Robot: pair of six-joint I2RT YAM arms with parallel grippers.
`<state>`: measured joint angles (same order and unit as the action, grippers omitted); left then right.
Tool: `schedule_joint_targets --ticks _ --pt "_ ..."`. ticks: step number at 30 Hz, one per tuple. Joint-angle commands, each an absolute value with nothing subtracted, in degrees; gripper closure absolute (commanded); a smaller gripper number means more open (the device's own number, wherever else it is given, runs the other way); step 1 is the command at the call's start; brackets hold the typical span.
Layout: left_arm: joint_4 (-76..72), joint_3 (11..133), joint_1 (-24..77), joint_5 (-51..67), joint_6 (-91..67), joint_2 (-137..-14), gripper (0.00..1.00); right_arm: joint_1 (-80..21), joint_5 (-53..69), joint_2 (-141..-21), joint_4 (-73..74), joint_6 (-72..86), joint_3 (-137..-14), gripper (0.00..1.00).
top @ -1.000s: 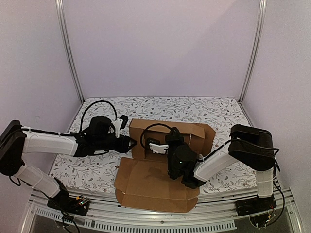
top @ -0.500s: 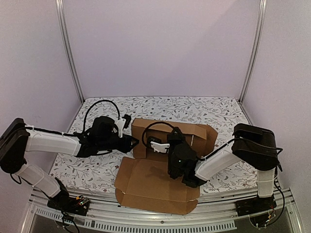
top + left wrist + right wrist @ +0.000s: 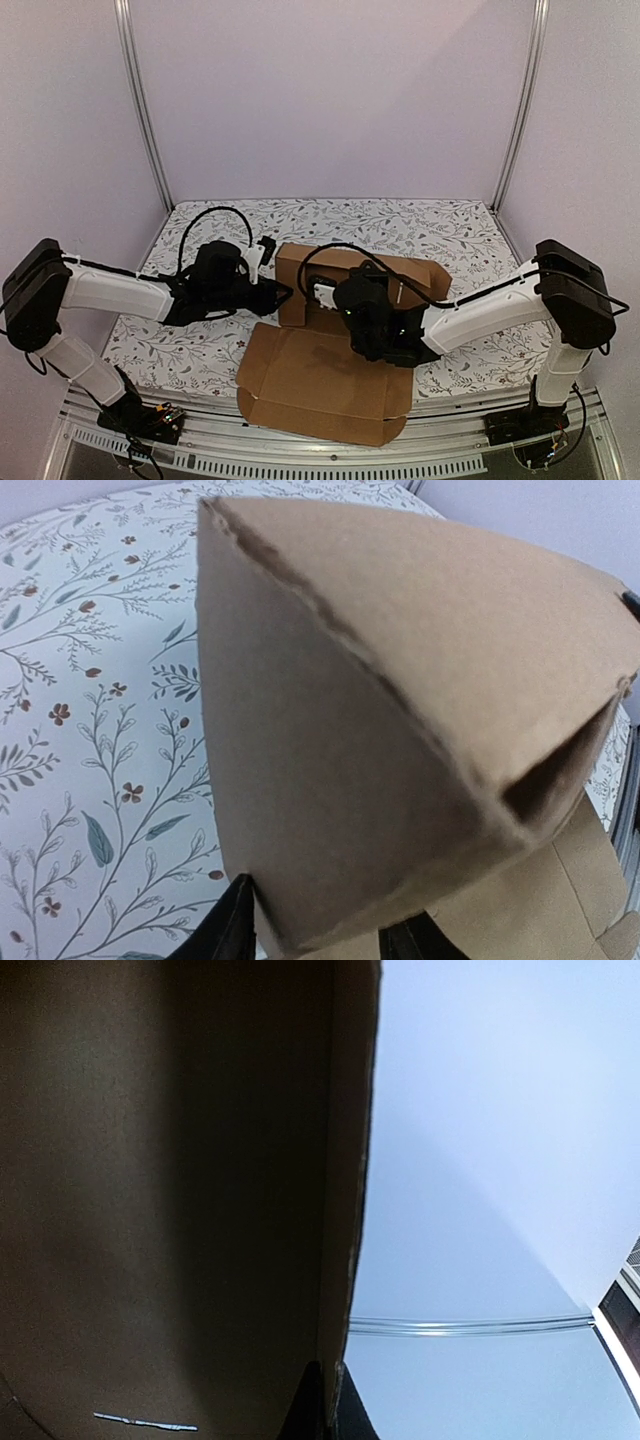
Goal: Fold the paper box
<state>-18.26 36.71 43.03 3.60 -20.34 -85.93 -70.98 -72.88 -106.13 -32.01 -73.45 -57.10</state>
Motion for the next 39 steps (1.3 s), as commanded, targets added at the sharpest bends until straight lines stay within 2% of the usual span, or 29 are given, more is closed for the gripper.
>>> schedule_joint_targets --ticks 1,9,33,36,39 --pt "-21.7 38.7 43.5 2.2 -19.4 -87.9 0.59 -72.2 -68.5 -104.4 -18.5 -64.4 -59.2 1.0" --pt "-22.4 38.6 43.5 2.0 -19.2 -88.6 0.58 -72.2 -65.0 -103.2 -5.7 -55.9 -62.5 1.0" --pt "-27.0 38.6 43.5 2.6 -17.0 -89.2 0.49 -72.1 -60.6 -99.8 11.3 -49.8 -69.7 1.0" --pt "-27.5 38.5 43.6 2.6 -17.2 -89.2 0.55 -72.1 -60.0 -99.8 14.5 -47.9 -71.0 1.0" --pt "-27.6 38.6 43.7 2.6 -17.2 -89.3 0.68 -72.2 -59.2 -100.1 17.8 -45.4 -72.4 1.0"
